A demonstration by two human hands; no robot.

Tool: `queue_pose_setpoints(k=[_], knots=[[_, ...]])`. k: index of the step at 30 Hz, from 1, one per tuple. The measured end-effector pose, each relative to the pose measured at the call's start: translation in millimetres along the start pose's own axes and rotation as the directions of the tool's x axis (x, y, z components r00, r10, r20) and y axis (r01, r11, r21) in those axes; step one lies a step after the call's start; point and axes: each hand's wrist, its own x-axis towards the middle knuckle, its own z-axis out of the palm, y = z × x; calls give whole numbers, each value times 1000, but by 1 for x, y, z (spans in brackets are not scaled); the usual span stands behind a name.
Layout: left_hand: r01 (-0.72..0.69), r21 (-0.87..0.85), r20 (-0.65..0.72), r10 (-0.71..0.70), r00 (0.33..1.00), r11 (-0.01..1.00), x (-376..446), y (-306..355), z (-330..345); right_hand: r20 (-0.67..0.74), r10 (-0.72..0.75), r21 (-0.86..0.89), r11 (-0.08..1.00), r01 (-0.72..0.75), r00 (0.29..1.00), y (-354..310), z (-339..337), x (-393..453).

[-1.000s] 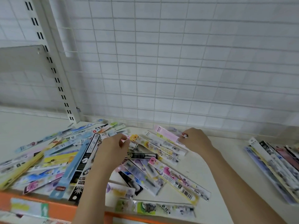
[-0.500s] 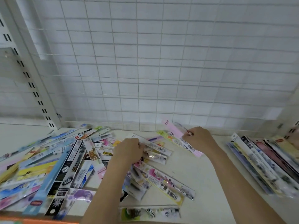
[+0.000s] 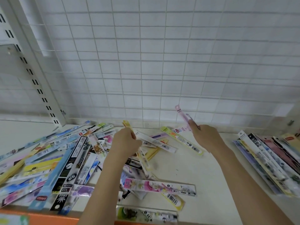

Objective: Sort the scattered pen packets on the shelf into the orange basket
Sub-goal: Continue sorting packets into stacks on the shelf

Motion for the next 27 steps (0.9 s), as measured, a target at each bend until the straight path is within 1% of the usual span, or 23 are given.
queue_pose_setpoints(k=[2, 5, 7, 9, 11, 13, 15, 17, 22, 25, 27], knots=[[-32, -66, -61, 28, 998, 997, 2, 3, -8, 15, 16, 2, 1000, -16, 1000, 1, -2, -1], [-47, -232, -95, 25, 995, 972, 10, 10, -16, 60, -24, -92, 995, 29, 998, 3, -6, -1], [-50, -278, -113, 20, 993, 959, 17, 14, -16, 80, 3, -94, 996, 5, 997, 2, -8, 0], [-32, -288, -104, 2, 995, 957, 22, 20, -12, 99, 41, -86, 996, -32, 994, 2, -10, 1], [20, -214, -45, -31, 999, 977, 25, 24, -3, 122, 44, -133, 991, -27, 992, 3, -7, 4], [57, -32, 7, -57, 998, 998, 29, 24, 10, 118, 44, -208, 978, -18, 992, 4, -3, 8], [75, 174, 8, -78, 997, 982, 36, 20, 23, 100, 61, -264, 964, -32, 993, 1, 2, 9], [77, 307, -1, -80, 997, 949, 42, 18, 33, 96, 74, -278, 960, -45, 993, 0, 6, 10], [98, 389, 11, -111, 994, 916, 44, 21, 46, 103, 70, -263, 964, -41, 992, -2, 11, 10], [128, 350, 53, -156, 986, 928, 47, 19, 49, 69, 27, -228, 974, -11, 997, 0, 14, 8], [132, 336, 86, -170, 982, 933, 48, 18, 47, 71, 3, -206, 979, 11, 997, 1, 17, 7]])
